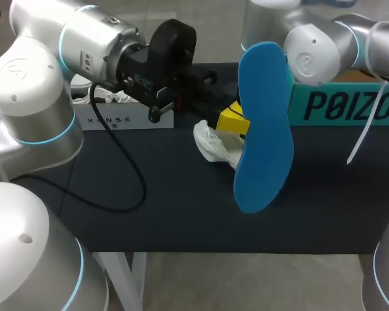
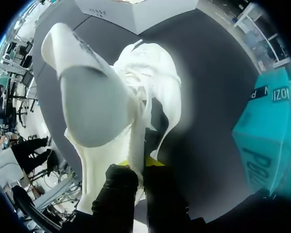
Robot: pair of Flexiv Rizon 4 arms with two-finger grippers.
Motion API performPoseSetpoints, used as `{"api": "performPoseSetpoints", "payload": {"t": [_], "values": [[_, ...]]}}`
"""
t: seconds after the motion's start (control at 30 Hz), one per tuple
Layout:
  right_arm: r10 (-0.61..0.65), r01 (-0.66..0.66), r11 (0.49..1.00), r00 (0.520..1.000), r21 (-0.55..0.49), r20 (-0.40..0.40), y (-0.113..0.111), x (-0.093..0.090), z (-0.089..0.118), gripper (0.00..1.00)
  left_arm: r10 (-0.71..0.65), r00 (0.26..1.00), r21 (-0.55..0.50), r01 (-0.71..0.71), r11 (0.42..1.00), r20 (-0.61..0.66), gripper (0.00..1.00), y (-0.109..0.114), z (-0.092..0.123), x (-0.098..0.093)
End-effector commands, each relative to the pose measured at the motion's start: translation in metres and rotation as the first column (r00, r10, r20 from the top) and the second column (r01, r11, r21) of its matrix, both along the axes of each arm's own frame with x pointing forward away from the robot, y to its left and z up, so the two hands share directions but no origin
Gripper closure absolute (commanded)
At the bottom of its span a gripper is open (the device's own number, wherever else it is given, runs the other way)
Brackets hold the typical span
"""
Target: Take the shoe out of the shoebox, open the shoe tongue, remove and reinsert the insole, then place the shoe into the shoebox
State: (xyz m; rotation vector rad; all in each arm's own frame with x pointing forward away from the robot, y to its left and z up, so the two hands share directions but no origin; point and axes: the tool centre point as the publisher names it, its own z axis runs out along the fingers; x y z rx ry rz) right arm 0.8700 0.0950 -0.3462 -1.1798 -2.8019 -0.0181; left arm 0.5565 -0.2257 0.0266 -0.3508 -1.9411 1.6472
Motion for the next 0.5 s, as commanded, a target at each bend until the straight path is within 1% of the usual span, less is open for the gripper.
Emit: {"api": "performPoseSetpoints", "payload": {"t": [0.03, 0.07, 0.13, 0.17, 0.23, 0.27, 0.33, 0.5], "values": [[-0.884, 0.889, 0.455, 0.458, 0.048, -0.099, -0.004, -0.01, -0.002, 1.0, 0.0, 1.0, -0.002, 0.0, 1.0, -0.001, 1.0, -0.001, -0.001, 0.0], [-0.888, 0.895, 0.443, 0.446, 0.058, -0.111, -0.003, -0.012, -0.004, 1.0, 0.0, 1.0, -0.002, 0.0, 1.0, -0.001, 1.0, -0.001, -0.001, 0.0], [-0.903, 0.913, 0.399, 0.407, 0.084, -0.139, -0.003, -0.016, -0.01, 1.0, 0.0, 1.0, -0.002, 0.0, 1.0, -0.001, 1.0, -0.001, -0.001, 0.0], [-0.907, 0.918, 0.384, 0.395, 0.098, -0.148, -0.003, -0.018, -0.011, 1.0, 0.0, 1.0, -0.002, 0.0, 1.0, -0.001, 1.0, -0.001, -0.001, 0.0], [-0.928, 0.94, 0.317, 0.335, 0.126, -0.162, -0.003, -0.021, -0.011, 1.0, 0.0, 1.0, -0.002, 0.0, 1.0, -0.001, 1.0, -0.001, -0.001, 0.0], [-0.934, 0.945, 0.295, 0.317, 0.142, -0.168, -0.002, -0.022, -0.011, 1.0, 0.0, 1.0, -0.002, 0.0, 1.0, -0.001, 1.0, -0.001, -0.001, 0.0], [-0.94, 0.95, 0.278, 0.299, 0.144, -0.161, 0.0, -0.022, -0.012, 1.0, 0.0, 1.0, -0.002, 0.0, 1.0, -0.001, 1.0, -0.001, -0.001, 0.0], [-0.938, 0.948, 0.288, 0.308, 0.137, -0.157, 0.005, -0.021, -0.016, 1.0, 0.0, 1.0, -0.002, 0.0, 1.0, -0.001, 1.0, -0.001, -0.001, 0.0]]}}
